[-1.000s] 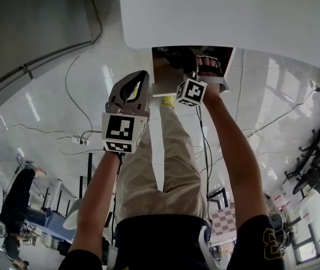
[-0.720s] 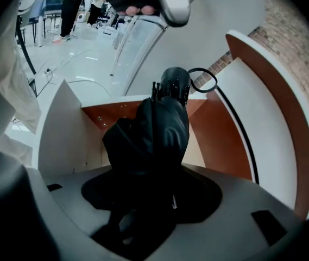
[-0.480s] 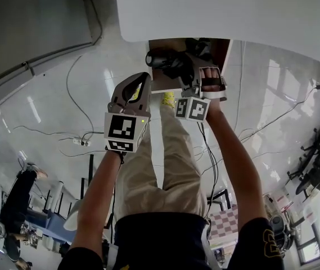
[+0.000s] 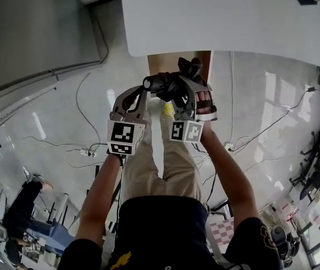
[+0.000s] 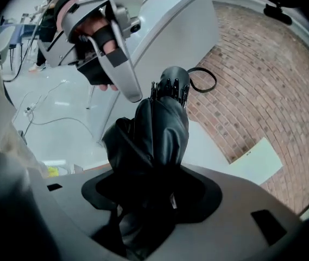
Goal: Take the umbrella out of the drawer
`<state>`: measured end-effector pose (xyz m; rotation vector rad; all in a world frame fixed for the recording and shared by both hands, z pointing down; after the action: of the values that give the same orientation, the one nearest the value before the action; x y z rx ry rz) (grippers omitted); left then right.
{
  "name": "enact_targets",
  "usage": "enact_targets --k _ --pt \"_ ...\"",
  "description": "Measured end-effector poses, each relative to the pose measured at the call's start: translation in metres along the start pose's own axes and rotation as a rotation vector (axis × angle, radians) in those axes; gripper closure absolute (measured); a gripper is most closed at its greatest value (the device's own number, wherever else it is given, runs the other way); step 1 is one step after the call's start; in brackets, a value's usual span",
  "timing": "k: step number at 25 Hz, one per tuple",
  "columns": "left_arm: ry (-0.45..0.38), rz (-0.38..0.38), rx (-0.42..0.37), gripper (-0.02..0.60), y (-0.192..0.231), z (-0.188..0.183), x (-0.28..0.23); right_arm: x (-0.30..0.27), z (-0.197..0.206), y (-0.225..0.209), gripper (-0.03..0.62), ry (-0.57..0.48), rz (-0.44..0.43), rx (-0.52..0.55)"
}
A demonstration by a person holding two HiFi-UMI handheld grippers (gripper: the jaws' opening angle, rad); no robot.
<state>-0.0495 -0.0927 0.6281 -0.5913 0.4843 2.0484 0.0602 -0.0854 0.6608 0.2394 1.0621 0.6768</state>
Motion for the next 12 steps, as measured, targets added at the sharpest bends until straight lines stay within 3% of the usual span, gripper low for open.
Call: enact_targets --k 5,12 --pt "-0.023 -0.008 -0.008 0.563 0.011 -0.046 0.040 0.064 -0.043 -0.050 0.313 -0.059 0.051 -0.190" --pt "-0.117 -0.020 -0.041 0.563 0.013 -0.129 0.082 0.167 -0.084 -0.141 0.315 -0.196 0.182 -0.423"
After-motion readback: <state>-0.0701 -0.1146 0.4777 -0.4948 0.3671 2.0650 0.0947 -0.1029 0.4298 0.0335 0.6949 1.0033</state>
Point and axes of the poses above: the fingertips, and each gripper's own axes: x backward along the fingers, y to its left, z out of its underside, the point moved 3 cm from there along x, backward along the fingers, and after that the axes turned 9 degrees about -z, right-handed, at the moved point
